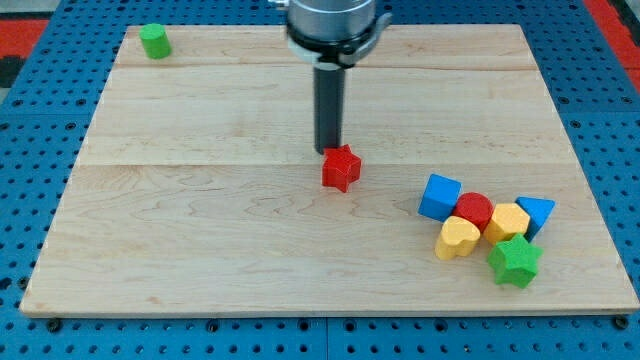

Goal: Move the green circle above the red star

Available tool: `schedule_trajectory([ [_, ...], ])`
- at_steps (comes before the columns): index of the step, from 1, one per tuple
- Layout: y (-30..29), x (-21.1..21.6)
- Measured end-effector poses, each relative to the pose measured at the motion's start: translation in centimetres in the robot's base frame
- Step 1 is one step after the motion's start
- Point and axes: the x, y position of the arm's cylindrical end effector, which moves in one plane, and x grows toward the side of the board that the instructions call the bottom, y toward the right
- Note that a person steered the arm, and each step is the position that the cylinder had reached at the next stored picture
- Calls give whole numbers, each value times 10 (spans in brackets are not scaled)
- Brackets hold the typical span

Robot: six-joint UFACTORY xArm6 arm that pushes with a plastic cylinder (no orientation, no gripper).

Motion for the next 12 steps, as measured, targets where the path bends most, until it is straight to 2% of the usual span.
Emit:
schedule_trajectory([
  [1, 1, 45],
  [2, 29, 67],
  [3, 76, 82],
  [4, 58, 82],
  [5, 2, 23],
  [7, -23, -156],
  [8, -72, -232],
  [10, -208, -233],
  [11, -208, -228],
  [12, -224, -197],
])
